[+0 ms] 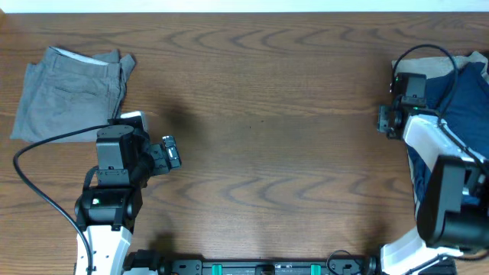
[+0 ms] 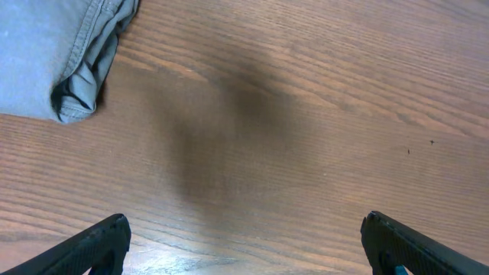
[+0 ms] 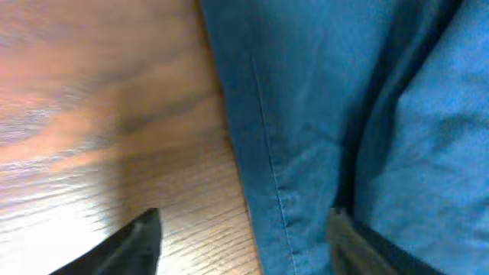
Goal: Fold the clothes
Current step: 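Reach the right gripper to the navy shorts pile at right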
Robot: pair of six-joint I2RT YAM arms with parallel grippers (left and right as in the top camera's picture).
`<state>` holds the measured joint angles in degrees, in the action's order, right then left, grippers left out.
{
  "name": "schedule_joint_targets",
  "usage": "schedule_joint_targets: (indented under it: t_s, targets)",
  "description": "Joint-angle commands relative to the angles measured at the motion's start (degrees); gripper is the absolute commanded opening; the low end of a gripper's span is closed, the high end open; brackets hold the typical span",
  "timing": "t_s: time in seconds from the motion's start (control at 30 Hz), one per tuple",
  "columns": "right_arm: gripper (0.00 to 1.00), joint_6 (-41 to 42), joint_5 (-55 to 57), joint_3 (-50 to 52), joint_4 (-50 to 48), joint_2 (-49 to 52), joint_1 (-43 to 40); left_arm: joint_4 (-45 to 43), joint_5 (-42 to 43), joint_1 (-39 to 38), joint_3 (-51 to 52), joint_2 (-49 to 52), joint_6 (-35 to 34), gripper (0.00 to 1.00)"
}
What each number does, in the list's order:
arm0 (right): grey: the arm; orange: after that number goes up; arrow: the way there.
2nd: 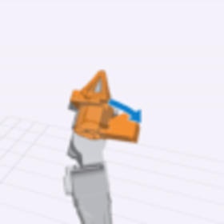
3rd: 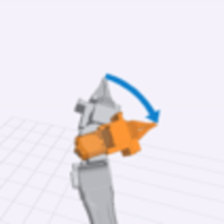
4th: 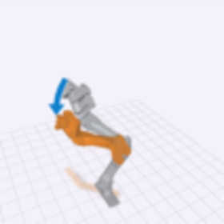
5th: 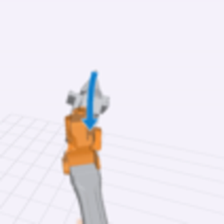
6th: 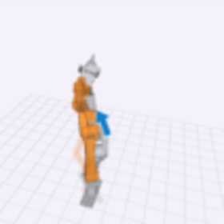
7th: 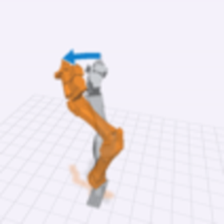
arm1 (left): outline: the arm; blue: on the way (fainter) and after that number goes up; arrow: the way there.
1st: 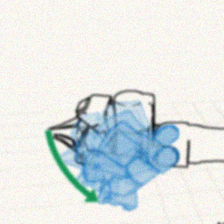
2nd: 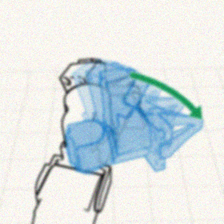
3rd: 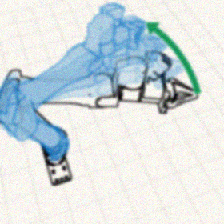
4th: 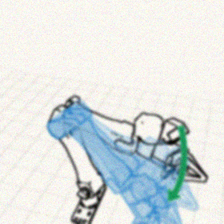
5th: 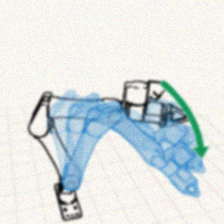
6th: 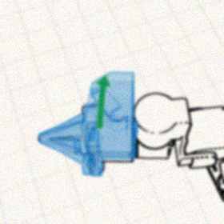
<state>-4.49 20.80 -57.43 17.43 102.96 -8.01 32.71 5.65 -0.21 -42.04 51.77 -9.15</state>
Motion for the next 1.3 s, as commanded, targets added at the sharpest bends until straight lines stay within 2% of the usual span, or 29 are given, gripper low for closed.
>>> schedule_joint_targets:
  t_s: [0.0, 0.07, 0.3, 0.67, 0.87, 1.27]
  targets:
    - [0.64, 1.7, 4.8, -1.0, -0.5, 2.4, -1.1, 0.1, 0.3, 0.3, -1.5, 0.1, 0.5, 0.98]
    - [0.62, 2.3, 5.4, -1.0, -0.5, 3.8, -1.8, 0.1, 0.3, 0.3, -1.5, 0.1, 0.5, 0.98]
    - [0.42, 3.9, 5.4, -1.0, -0.5, 5.7, -3.8, 0.1, 0.3, 0.3, -1.5, 0.1, 0.5, 0.98]
    - [0.42, 3.8, 5.1, -1.1, -0.7, 4.0, -3.4, 0.1, 0.3, 0.3, -1.5, 0.1, 0.5, 0.98]
    - [0.24, 4.3, 5.1, -1.1, 0.3, 3.4, -3.2, 0.1, 0.3, 0.3, -1.5, 0.1, 0.5, 0.98]
    - [0.25, 4.9, 2.8, -1.1, 1.2, 2.6, -3.0, 0.1, 0.3, 0.3, -1.5, 0.1, 0.5, 0.98]
